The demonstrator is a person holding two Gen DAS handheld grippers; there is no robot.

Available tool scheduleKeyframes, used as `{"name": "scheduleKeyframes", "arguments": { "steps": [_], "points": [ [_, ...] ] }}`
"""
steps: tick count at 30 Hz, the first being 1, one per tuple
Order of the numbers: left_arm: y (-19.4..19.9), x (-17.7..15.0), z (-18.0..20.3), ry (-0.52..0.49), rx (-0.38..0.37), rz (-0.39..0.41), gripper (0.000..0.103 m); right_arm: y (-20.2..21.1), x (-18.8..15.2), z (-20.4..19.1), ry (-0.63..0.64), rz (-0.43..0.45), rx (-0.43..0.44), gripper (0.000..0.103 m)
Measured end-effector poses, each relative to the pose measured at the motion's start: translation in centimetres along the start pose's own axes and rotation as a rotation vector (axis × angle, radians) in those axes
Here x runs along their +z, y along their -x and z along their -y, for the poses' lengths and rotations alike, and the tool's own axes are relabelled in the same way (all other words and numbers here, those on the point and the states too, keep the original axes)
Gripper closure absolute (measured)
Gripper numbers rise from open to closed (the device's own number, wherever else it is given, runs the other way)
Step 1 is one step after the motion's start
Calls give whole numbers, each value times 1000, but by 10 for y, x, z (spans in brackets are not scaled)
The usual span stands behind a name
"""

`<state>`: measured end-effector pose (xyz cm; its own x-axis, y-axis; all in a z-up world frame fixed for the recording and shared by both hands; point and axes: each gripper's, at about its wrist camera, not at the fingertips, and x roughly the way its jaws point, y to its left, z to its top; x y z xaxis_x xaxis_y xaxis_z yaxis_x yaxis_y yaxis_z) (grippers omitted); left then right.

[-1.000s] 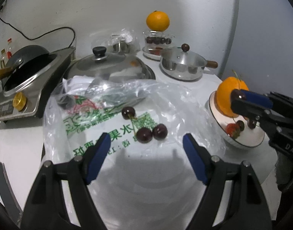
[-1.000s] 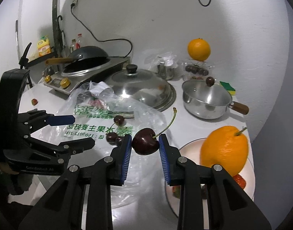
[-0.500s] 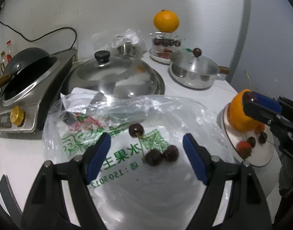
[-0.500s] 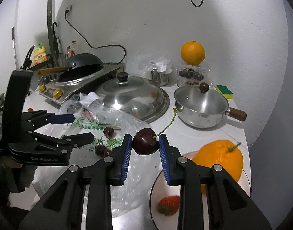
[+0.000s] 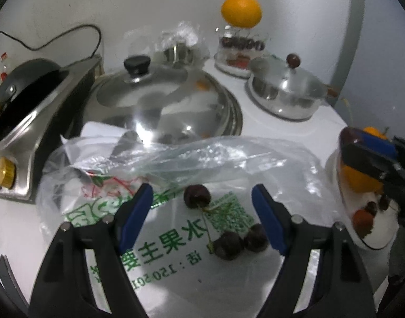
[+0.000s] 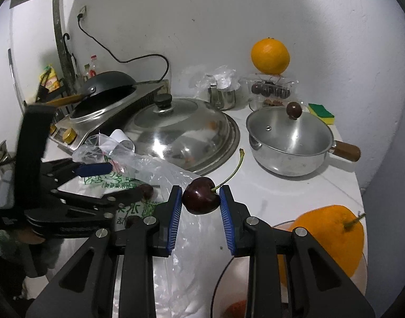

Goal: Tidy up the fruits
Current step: 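Grasp another cherry in the bag with the left tool while the right tool holds its cherry, then carry both cherries over the white plate with both tools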

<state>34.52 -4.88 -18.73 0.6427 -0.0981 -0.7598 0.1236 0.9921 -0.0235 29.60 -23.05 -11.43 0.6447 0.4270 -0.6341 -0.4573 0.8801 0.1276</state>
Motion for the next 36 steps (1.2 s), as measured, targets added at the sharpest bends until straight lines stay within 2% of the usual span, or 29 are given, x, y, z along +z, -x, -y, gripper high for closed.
{"name": "scheduleKeyframes", "arguments": {
  "steps": [4,12,17,18,24,36],
  "points": [
    [-19,-1,-2,14,5,-46,41,-9,3,2,2,-8,10,72],
    [-36,1,-5,35,-2,-74,46,-20,4,-1,22,-16,40,72],
    [-45,1,-7,39,7,-91,58,-23,4,-1,25,-22,48,72],
    [-46,1,-7,36,8,-95,63,-23,3,-1,25,-23,48,72],
    [-45,0,-6,31,-10,-89,74,-23,3,-1,28,-24,48,72],
    [-17,-8,-10,33,-48,-59,74,-15,4,-12,49,-15,35,72]
  ]
}}
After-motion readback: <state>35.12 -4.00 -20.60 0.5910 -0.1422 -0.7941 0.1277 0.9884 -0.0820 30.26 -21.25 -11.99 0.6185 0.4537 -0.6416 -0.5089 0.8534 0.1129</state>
